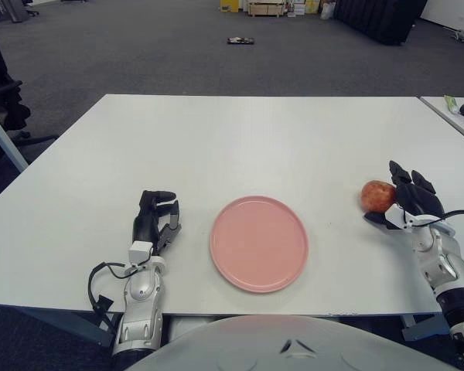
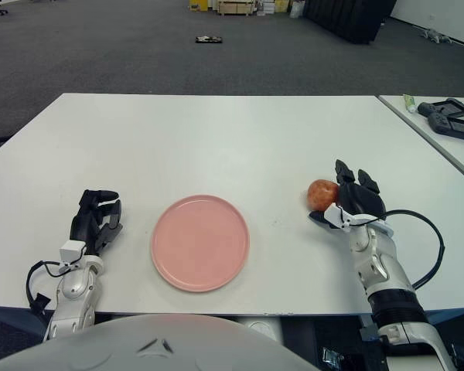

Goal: Put the apple into the plate.

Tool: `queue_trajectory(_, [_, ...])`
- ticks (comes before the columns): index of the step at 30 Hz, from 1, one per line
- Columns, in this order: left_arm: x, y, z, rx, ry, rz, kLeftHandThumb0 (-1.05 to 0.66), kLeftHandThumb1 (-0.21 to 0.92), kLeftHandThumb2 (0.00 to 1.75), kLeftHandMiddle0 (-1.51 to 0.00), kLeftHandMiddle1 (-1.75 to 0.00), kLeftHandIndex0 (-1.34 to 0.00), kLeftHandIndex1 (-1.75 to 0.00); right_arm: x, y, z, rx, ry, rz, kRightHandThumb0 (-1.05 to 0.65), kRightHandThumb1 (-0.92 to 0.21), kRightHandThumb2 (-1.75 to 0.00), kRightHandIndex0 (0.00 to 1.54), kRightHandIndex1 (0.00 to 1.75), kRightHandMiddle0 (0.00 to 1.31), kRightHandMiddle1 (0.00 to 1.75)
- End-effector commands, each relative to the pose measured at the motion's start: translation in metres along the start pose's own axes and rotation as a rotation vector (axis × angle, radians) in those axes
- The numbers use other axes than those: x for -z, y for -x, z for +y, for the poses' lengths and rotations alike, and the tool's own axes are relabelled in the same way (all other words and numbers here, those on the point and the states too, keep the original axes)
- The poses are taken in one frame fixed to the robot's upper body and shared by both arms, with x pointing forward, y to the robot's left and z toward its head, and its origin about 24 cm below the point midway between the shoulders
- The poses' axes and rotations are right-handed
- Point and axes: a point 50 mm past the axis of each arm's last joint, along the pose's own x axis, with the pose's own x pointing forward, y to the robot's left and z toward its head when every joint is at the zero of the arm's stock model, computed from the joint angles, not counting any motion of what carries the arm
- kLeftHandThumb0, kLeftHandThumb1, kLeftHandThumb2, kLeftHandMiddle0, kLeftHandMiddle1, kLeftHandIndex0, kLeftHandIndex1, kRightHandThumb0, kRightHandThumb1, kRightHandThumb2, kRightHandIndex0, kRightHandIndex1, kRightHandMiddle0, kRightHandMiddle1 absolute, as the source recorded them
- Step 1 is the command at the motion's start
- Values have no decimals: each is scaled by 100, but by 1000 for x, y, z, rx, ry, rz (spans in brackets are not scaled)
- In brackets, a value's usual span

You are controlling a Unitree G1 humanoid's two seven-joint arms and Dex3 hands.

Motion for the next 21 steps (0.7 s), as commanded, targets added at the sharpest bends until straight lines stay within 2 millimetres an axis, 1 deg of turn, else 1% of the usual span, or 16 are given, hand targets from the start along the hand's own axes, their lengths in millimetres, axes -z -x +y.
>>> queue_trajectory(1, [9, 2, 2, -16, -7, 63, -35, 90, 57, -37, -156, -21, -175, -8, -9, -11, 27, 15, -35, -105, -50, -43, 0, 0, 0, 0])
queue_trajectory(8, [9, 2, 1, -16, -4, 59, -35, 92, 53, -37, -157, -20, -175, -20, -15, -17, 47, 28, -71, -105, -53, -44, 0, 0, 0, 0])
queue_trajectory(11, [9, 3, 1, -15, -9, 50, -35, 92, 53, -37, -157, -20, -175, -30, -17, -22, 55, 38, -99, -105, -55, -45, 0, 0, 0, 0])
queue_trajectory(13, [8, 3, 2, -15, -10, 45, -35, 92, 53, -37, -156, -20, -175, -34, -17, -24, 54, 46, -112, -104, -59, -44, 0, 0, 0, 0])
queue_trajectory(21, [8, 4, 2, -21, -7, 50, -35, 92, 53, -37, -154, -20, -175, -43, -17, -25, 34, 69, -141, -103, -64, -43, 0, 0, 0, 0])
